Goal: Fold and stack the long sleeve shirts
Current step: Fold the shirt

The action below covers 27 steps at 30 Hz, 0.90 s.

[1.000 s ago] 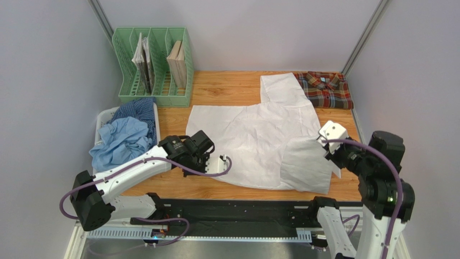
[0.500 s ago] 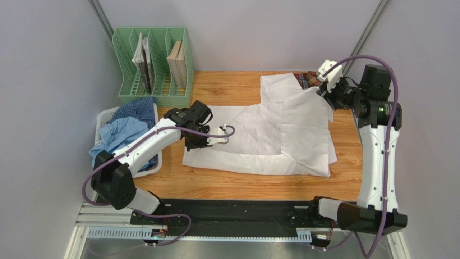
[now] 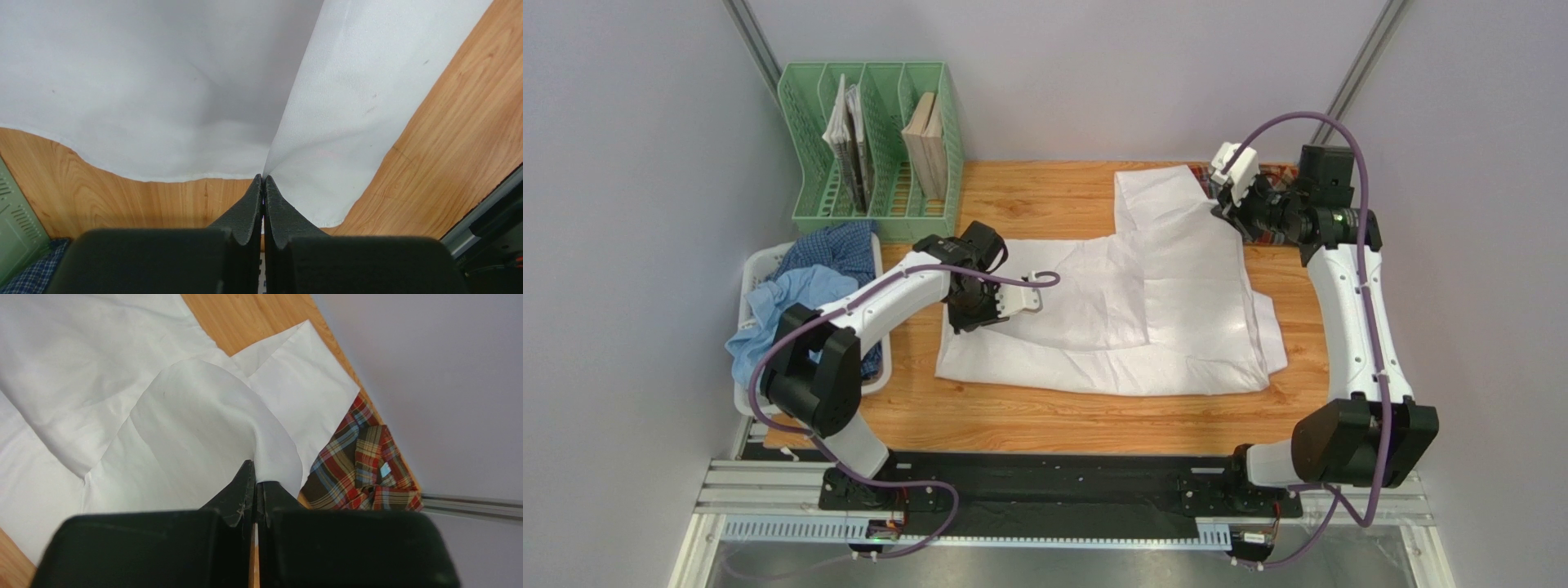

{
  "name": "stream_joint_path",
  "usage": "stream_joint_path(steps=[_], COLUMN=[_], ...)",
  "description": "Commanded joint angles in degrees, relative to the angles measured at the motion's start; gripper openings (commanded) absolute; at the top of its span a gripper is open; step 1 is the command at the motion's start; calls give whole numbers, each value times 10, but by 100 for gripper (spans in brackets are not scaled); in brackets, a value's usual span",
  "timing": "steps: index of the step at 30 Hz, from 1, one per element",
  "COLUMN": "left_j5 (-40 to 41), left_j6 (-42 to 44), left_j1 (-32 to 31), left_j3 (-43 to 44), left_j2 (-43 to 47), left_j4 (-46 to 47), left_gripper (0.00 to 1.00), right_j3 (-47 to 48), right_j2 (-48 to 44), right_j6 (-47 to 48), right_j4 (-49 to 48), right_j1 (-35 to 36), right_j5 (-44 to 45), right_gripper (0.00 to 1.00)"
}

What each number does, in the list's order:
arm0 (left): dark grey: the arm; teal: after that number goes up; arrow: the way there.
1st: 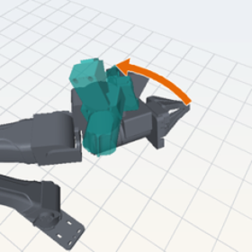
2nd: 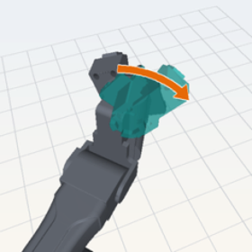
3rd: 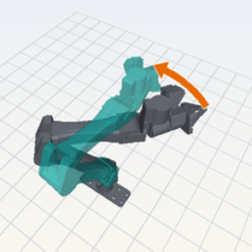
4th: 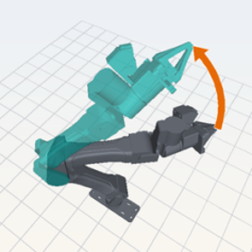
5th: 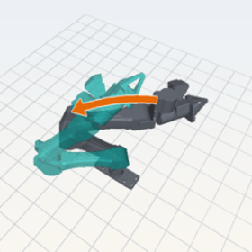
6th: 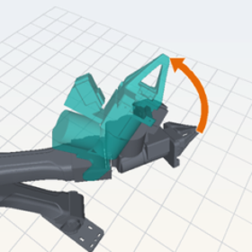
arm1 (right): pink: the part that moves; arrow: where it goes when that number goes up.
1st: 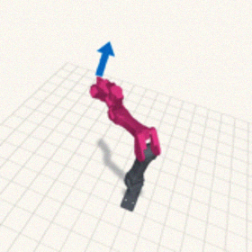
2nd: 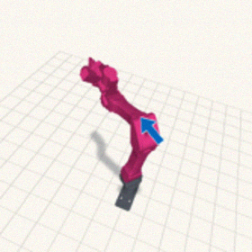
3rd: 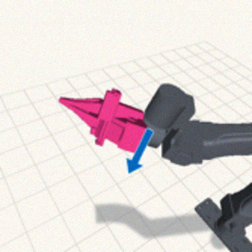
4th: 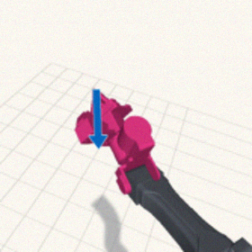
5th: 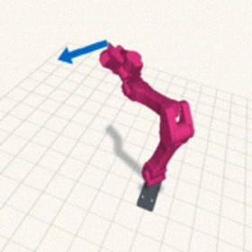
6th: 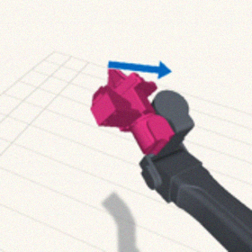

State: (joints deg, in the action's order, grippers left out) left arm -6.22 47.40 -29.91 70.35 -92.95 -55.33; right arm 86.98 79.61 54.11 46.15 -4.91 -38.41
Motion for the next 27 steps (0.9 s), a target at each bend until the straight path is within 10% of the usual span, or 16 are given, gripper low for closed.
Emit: stream_joint_path(steps=[1, 24, 27], left_j5=[-7, 28, 27], left_j6=[-14, -63, -76], left_j1=[6, 33, 36], left_j3=[-13, -48, -46], left_j2=[-21, -52, -55], left_j4=[37, 71, 70], left_gripper=[0, 0, 3], right_j3=[-56, -4, 26], right_j2=[-17, 135, 159], right_j6=[33, -44, -49], right_j4=[-53, -138, -71], right_j1=[4, 66, 75], right_j5=[5, 58, 97], right_gripper=[0, 0, 19])
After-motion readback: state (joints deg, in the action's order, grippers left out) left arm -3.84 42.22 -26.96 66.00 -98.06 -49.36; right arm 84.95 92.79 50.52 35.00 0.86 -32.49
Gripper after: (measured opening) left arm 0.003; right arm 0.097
